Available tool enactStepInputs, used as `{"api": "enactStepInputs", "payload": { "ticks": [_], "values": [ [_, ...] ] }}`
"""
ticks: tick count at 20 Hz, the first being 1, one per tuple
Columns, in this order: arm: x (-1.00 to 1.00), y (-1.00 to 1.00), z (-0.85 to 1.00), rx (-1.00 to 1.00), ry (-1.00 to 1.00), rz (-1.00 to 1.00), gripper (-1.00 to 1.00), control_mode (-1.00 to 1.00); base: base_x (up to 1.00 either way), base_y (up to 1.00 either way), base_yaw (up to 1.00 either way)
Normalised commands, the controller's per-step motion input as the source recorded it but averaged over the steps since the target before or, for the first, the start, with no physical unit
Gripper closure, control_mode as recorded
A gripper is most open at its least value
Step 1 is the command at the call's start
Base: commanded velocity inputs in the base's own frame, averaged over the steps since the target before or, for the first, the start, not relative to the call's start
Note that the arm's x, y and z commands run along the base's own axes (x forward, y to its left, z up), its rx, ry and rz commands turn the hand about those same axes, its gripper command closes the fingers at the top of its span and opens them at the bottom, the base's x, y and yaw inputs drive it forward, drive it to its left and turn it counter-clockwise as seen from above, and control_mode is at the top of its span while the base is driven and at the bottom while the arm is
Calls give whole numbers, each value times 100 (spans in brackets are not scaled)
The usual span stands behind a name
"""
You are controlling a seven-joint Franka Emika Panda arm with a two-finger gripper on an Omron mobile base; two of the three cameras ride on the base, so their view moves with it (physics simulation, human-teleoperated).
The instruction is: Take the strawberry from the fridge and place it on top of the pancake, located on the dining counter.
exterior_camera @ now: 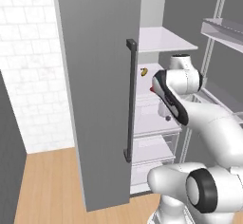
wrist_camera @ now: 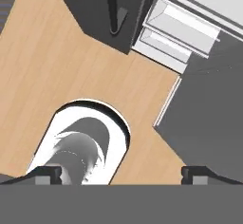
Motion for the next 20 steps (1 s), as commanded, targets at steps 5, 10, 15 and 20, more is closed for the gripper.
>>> {"api": "enactStepInputs", "payload": {
  "ticks": [5, 10, 15, 20],
  "values": [
    [-21, 44, -12, 16, -21, -67, -100, -100, 0, 0, 0],
    [-52, 49, 0, 1, -1, -57, -100, -100, 0, 0, 0],
    [-44, -5, 0, -3, 16, -24, -100, -100, 0, 0, 0],
    [-47, -1, 0, -4, -15, 15, -100, -100, 0, 0, 0]
  ]
}}
